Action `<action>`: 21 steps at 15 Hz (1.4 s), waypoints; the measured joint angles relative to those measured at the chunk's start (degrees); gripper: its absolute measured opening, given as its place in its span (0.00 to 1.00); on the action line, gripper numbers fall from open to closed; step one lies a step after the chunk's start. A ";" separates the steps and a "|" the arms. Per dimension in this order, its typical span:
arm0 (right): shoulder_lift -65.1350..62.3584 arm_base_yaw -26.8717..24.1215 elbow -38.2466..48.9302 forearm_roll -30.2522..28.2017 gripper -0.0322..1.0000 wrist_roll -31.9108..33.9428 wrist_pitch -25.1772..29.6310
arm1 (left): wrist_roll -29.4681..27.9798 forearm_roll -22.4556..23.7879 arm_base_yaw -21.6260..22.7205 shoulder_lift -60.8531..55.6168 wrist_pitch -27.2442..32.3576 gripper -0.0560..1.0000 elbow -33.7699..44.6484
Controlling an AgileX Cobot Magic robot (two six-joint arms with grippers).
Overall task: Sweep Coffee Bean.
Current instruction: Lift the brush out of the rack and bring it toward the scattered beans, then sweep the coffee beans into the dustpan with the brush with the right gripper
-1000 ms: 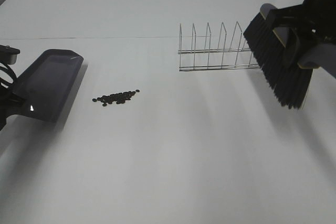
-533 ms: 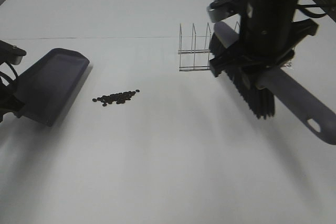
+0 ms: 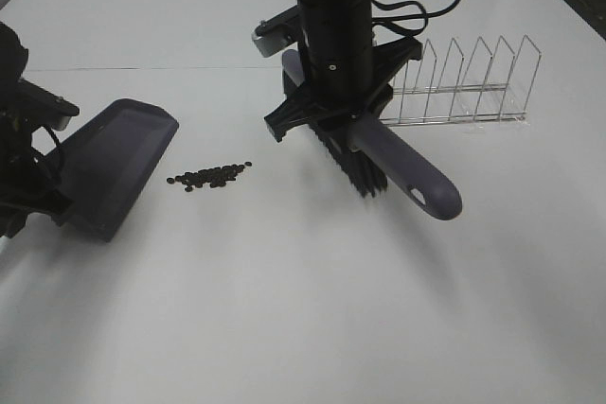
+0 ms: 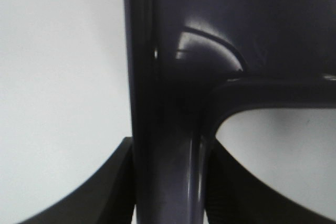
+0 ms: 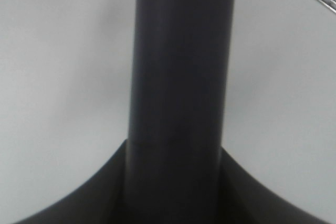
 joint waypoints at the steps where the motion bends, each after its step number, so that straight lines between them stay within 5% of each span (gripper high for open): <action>1: 1.20 0.11 -1.49 -0.06 0.37 -0.74 0.00 | 0.00 -0.17 -0.11 1.78 0.80 0.37 -1.15; 8: 9.74 0.29 -8.19 4.53 0.37 -5.39 -0.23 | 1.20 -3.21 -3.44 5.10 2.35 0.37 -4.30; 14: 13.06 0.34 -8.54 19.19 0.37 -9.57 -1.66 | 3.44 -8.19 -3.72 6.13 1.95 0.37 -4.35; 21: 15.13 0.34 -8.54 42.00 0.36 -15.87 -13.81 | 5.79 -10.60 -3.72 6.13 2.58 0.37 -4.35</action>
